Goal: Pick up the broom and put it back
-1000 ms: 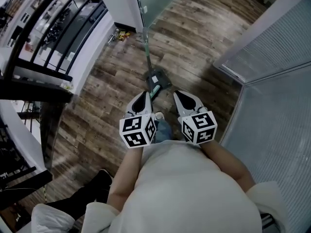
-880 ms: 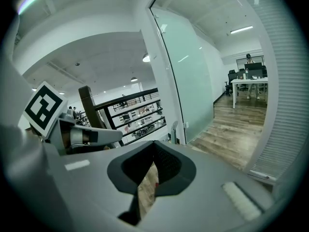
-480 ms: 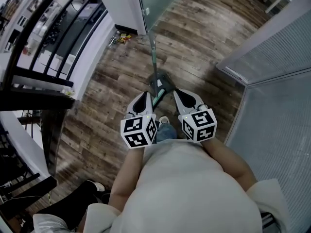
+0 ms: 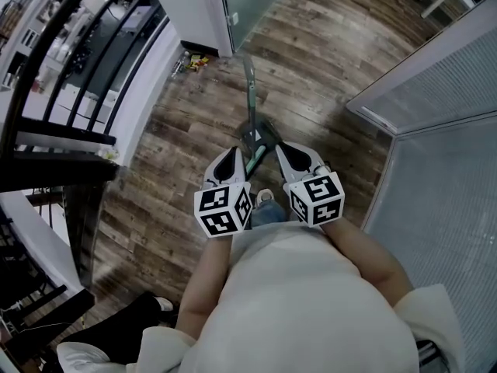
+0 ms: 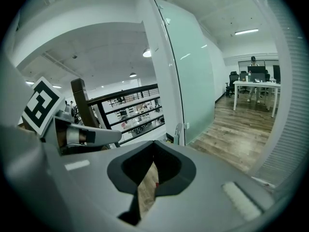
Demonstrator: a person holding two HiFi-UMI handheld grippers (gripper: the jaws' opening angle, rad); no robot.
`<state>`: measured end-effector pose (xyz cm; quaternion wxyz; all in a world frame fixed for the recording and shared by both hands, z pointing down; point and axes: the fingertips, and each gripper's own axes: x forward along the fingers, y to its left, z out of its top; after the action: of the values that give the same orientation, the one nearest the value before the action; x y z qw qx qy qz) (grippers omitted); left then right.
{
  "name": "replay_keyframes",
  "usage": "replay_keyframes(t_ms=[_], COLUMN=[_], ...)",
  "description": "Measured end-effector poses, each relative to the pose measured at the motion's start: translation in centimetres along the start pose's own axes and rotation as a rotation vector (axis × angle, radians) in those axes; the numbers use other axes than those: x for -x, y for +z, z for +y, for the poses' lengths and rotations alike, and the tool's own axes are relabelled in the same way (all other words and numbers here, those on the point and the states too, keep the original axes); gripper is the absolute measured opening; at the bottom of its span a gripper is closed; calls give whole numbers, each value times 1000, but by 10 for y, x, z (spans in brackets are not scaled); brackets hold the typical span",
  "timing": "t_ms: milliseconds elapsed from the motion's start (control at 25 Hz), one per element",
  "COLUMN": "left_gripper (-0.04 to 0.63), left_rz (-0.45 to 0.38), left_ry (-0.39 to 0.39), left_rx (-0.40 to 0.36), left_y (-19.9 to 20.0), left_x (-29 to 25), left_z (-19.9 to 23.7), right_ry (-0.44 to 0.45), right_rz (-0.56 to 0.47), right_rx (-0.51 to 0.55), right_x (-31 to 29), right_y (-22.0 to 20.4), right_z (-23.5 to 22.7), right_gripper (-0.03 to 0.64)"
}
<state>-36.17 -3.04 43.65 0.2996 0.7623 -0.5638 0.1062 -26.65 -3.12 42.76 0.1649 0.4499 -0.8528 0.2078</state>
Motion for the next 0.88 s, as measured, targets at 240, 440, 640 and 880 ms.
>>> replay_keyframes(t_ms=[240,440,640,880], left_gripper=[9,9,9,9], left_rz=[23,27,26,21], left_ry=[-3,27,66,95], left_rx=[7,30,47,55], left_y=[-5,-8,-5,-10], left_x=[-8,-16,-30,-47], left_z=[4,14,24,41], right_ry=[-12,-22,0,16], right_rz=[20,32,53,71], right_rx=[4,-12,-20,-19], right_x=[-10,-26,-49,-80], right_y=[-2,-2,-1,-4], right_z=[-3,-15,-30,-42], right_gripper=[6,15,32,71])
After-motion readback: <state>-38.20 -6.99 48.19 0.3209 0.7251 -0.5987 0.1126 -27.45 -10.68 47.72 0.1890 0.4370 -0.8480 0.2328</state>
